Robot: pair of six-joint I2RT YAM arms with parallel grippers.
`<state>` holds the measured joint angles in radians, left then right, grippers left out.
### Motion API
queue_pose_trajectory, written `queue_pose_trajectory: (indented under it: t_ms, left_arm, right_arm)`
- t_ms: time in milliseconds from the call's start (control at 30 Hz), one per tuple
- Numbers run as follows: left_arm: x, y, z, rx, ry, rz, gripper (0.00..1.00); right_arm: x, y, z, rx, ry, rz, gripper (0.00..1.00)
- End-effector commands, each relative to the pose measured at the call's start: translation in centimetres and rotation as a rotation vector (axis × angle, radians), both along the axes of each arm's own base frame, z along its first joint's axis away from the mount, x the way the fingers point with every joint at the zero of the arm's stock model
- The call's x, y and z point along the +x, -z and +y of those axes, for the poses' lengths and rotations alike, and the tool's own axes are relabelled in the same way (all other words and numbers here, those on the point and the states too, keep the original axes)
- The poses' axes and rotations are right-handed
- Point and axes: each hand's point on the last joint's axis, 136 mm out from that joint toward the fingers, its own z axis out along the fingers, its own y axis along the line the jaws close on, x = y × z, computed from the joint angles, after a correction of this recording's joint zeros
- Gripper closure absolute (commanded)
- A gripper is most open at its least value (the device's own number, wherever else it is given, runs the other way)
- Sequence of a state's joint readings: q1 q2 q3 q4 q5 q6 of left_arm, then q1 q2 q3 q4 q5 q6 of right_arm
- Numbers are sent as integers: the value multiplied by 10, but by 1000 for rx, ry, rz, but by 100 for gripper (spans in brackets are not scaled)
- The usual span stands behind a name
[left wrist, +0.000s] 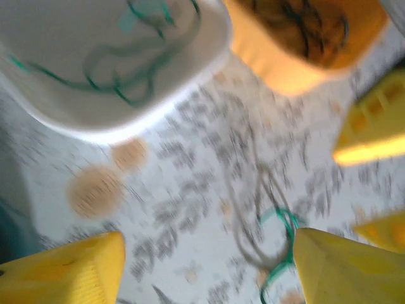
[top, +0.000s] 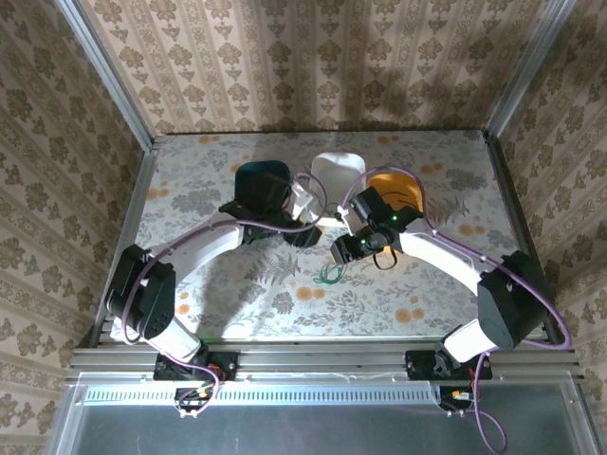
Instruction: Untangle the cables
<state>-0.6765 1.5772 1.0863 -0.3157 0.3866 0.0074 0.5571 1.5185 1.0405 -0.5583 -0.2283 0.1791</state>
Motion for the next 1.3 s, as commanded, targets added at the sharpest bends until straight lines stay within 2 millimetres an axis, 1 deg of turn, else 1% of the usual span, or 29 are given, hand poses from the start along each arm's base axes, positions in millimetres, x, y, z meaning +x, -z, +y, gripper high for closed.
queue_pose_trajectory:
  t_ms: [0,100,167,233,333,433,500,567,667,767,900,1033,1067,1100,1133,1233,1267]
  left_arm:
    - [-34,25,-9,78,142,6,28]
    - [-34,42,-16,175,134,-110,23]
    - [-41,48,-28,190,157,-159,20]
    - [-46,54,-35,224,166,-203,16]
    - [-45,58,-37,254,163,-184,13]
    - [-44,65,-37,329,180,-134,12]
    - [-43,74,-32,415,174,-98,13]
    - [-41,76,-26,484,165,-76,14]
    - [-46,82,-14,601,195,-59,15]
    - [-54,92,-2,713,232,5,18]
    - [-56,93,2,732,237,101,20]
    - [-57,97,9,728,222,195,21]
    - [-57,98,11,727,218,216,24]
    - [-57,99,12,725,214,232,31]
    - [-57,100,14,728,213,238,41]
    - [-58,99,13,731,228,217,77]
    - [-58,98,12,727,240,204,86]
  right_arm:
    - [12,9,-31,-85,133,1,48]
    - [31,9,-59,-83,294,14,48]
    - [39,7,-76,-79,374,14,48]
    - [44,7,-89,-100,428,6,48]
    - [47,7,-102,-127,469,0,48]
    - [49,5,-106,-119,482,-3,48]
    - [50,1,-108,-113,487,-14,48]
    - [52,-3,-110,-102,495,-27,48]
    - [55,-10,-113,-82,510,-44,48]
    - [58,-16,-117,-70,526,-64,48]
    - [61,-25,-119,-58,535,-92,48]
    - [60,-28,-120,-52,538,-100,48]
    - [59,-27,-120,-50,537,-100,48]
    - [59,-27,-120,-50,538,-100,48]
    - [59,-26,-120,-49,541,-100,48]
    - [59,-25,-117,-34,532,-94,48]
    - [58,-26,-114,-24,520,-92,48]
